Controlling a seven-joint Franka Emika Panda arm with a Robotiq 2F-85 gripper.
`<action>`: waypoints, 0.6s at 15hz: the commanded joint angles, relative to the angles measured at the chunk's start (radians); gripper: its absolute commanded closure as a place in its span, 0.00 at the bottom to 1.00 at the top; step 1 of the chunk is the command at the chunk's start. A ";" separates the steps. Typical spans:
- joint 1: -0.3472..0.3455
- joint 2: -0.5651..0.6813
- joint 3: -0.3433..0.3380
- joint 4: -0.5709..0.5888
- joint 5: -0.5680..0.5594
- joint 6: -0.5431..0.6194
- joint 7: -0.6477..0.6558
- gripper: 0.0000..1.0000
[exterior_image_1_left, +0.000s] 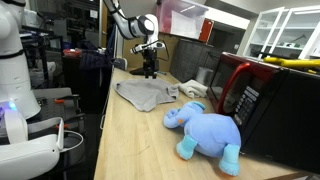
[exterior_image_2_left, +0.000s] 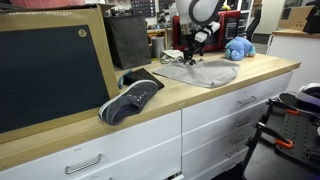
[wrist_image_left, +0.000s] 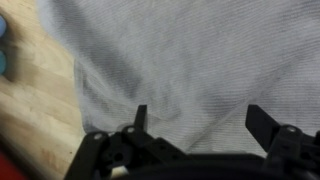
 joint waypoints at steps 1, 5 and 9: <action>0.021 0.006 -0.017 0.006 0.008 0.000 -0.005 0.00; 0.014 0.033 -0.017 0.033 0.048 -0.035 -0.012 0.00; -0.005 0.131 -0.039 0.135 0.149 -0.048 0.006 0.00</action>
